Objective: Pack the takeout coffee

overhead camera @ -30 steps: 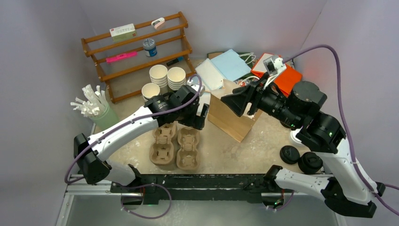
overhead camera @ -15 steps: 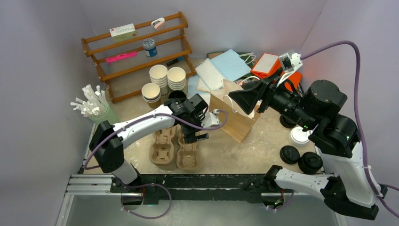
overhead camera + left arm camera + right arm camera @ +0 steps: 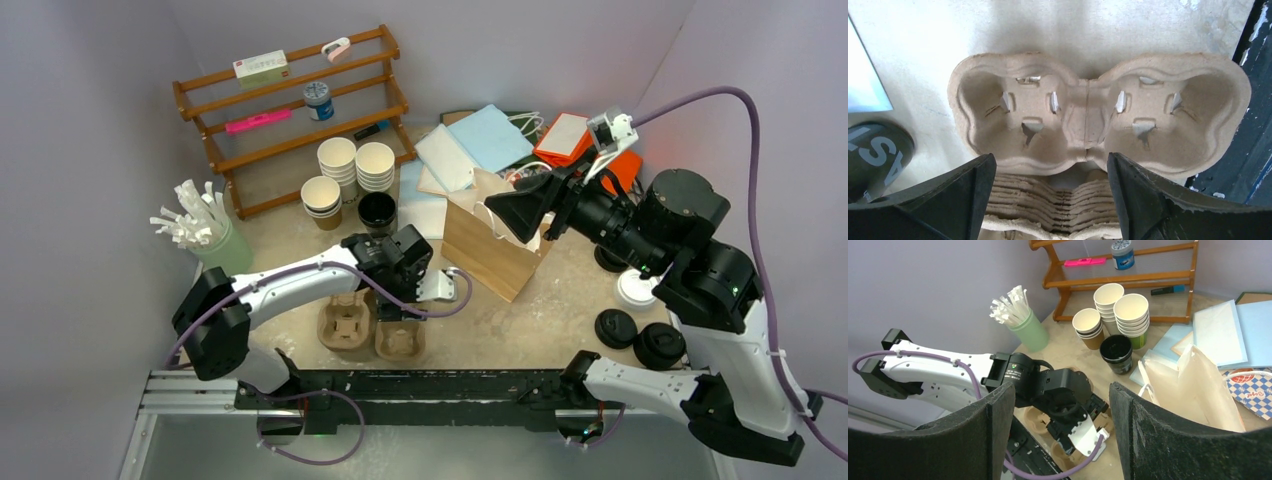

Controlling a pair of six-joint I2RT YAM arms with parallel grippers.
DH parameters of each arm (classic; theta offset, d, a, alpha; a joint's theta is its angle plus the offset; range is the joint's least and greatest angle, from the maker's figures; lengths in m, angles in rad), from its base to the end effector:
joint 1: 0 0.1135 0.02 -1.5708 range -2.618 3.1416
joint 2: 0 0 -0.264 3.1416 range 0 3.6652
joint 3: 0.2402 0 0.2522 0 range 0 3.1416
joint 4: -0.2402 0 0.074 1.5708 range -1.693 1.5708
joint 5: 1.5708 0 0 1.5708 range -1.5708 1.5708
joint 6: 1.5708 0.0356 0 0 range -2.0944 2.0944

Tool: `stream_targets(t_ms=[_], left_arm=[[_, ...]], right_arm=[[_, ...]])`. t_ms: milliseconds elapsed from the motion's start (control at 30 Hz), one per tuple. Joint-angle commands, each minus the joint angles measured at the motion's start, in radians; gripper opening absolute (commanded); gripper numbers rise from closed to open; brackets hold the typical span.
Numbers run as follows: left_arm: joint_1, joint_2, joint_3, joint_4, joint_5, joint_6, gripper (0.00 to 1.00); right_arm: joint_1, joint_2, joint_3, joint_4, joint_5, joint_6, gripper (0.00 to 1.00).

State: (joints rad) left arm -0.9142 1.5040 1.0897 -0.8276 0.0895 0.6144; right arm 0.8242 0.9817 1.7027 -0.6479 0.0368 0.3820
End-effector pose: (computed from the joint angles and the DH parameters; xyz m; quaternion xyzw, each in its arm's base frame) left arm 0.1721 -0.2286 0.2296 0.6873 0.7063 -0.0681 0.1551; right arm 0.0872 0.0923 0.5478 -0.1361 0.6671 0.4051 0.6103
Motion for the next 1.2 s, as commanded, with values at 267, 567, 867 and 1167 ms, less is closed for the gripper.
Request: stream_targets(t_ms=[267,567,867,1167], left_arm=[[-0.041,0.041,-0.061,0.139,0.001,-0.031,0.80],[-0.076,0.106,-0.070,0.172,-0.017,-0.089,0.65],[-0.091,-0.013,0.009,0.075,-0.088,-0.201,0.42],[-0.094,-0.206,0.177,-0.020,-0.178,-0.421,0.42]], right_arm=[[0.003,-0.014,-0.011,0.028,0.050,0.026,0.72],[0.003,-0.040,-0.028,0.015,0.076,0.038,0.72],[0.004,-0.067,-0.060,-0.091,0.170,0.054,0.72],[0.003,-0.072,-0.154,-0.212,0.320,0.149,0.71]])
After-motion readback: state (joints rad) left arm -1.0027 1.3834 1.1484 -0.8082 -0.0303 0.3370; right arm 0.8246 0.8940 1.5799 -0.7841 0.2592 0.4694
